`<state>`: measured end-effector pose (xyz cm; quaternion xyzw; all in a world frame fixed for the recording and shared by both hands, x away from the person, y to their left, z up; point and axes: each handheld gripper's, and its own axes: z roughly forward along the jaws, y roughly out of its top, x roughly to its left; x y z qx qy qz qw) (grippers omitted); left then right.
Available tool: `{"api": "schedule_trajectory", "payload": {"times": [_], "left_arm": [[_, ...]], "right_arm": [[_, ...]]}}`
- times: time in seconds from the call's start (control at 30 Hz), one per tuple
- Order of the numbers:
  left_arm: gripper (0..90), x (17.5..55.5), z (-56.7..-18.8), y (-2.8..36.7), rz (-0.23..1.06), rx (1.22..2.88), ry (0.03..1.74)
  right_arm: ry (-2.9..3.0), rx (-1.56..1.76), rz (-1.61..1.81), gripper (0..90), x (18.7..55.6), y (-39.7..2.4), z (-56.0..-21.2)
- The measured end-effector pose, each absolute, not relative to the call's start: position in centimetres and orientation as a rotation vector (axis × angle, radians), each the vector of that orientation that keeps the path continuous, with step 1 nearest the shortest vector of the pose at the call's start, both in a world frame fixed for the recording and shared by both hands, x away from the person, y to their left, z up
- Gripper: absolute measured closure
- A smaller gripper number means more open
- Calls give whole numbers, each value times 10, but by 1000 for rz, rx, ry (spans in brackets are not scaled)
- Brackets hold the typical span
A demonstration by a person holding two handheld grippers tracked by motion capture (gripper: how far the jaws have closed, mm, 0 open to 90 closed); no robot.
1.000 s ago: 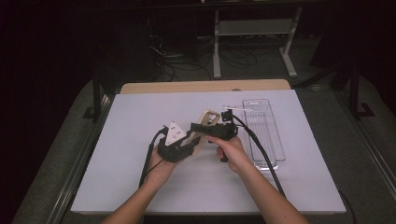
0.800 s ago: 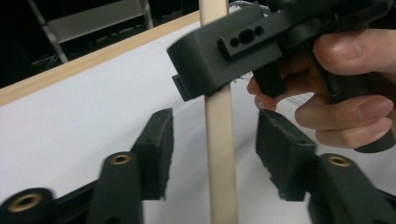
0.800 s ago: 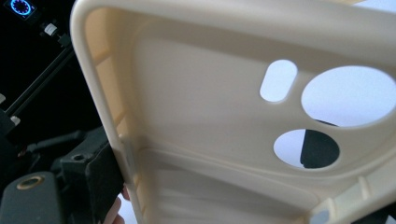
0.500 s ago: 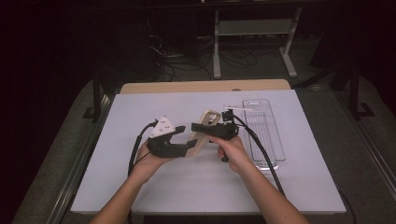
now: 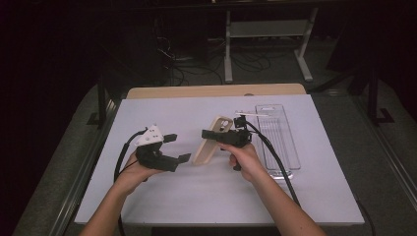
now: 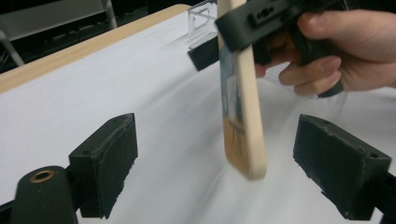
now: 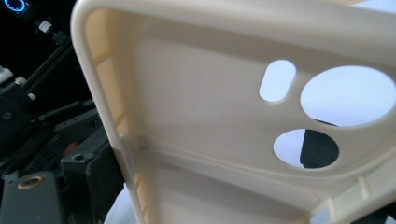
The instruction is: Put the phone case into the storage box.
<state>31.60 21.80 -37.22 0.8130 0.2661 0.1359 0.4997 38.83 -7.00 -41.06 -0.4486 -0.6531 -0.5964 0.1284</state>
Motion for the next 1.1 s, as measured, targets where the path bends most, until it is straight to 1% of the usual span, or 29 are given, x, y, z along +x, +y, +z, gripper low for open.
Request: {"api": "schedule_trajectory", "payload": {"times": [0.33,0.47,0.6,0.87,1.1], "left_arm": [[68,304,-392,247,342,1971,648],[18,300,-397,253,345,1957,655],[0,293,-405,259,339,1961,673],[0,283,-422,272,282,1955,706],[0,282,-424,270,286,1953,689]], "right_arm": [[-1898,-1302,-1751,97,389,-72,-409],[-1892,-1301,-1753,97,389,-71,-410],[-1894,-1303,-1748,98,389,-71,-409],[-1882,-1306,-1761,99,389,-73,-407],[-1886,-1339,-1758,100,392,-80,-403]]}}
